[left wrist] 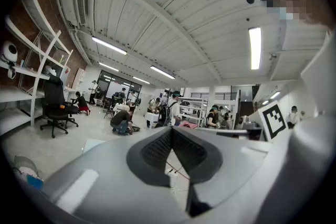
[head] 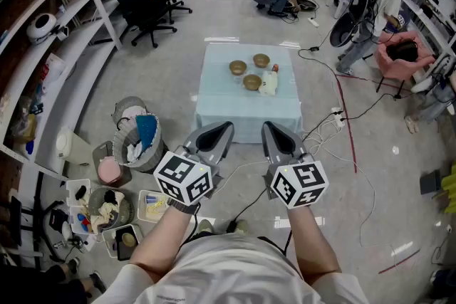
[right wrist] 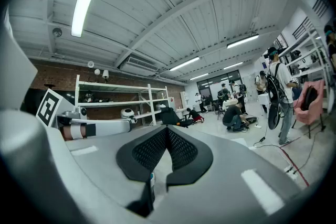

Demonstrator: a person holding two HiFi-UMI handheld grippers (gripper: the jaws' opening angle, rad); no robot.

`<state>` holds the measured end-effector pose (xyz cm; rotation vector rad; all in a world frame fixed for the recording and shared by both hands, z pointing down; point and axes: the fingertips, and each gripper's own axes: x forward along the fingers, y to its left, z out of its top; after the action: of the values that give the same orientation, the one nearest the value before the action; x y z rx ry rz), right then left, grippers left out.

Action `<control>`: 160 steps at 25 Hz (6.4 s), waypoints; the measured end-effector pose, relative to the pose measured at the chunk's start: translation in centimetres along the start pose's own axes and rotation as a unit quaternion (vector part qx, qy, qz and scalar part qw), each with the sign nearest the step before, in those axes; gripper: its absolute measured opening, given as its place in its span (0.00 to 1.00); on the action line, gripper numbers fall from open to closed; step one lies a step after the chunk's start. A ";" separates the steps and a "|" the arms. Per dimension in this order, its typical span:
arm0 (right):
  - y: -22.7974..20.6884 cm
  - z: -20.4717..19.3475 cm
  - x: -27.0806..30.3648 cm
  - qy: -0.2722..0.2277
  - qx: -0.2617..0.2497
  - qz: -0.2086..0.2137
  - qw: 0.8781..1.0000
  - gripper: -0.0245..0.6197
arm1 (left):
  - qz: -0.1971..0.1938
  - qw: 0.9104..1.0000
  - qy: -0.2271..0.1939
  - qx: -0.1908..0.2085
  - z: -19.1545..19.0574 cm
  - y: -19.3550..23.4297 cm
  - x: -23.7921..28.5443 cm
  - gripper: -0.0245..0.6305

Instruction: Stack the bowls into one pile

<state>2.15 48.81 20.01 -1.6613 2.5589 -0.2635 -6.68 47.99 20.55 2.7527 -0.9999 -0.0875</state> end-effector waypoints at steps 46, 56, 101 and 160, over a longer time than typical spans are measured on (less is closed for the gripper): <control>-12.0 -1.5 19.5 0.007 0.020 -0.033 0.999 0.05 | -0.020 1.000 -0.003 0.006 -0.2 17.9 16.9 0.05; -14.0 -3.4 25.1 0.036 0.003 -0.050 0.998 0.05 | -0.034 0.999 0.012 -0.008 -1.5 22.8 20.8 0.05; -33.0 -39.2 42.0 0.382 -0.219 0.101 0.892 0.11 | 0.101 0.972 0.183 -0.105 -26.5 39.7 40.3 0.05; -33.1 -40.5 56.2 0.398 -0.427 0.064 0.810 0.07 | 0.058 0.972 0.190 -0.126 -26.2 50.3 42.3 0.05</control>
<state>2.48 -11.50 67.44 -1.8397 3.8124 0.3669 -2.49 -12.05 57.79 2.3542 -0.9633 0.2988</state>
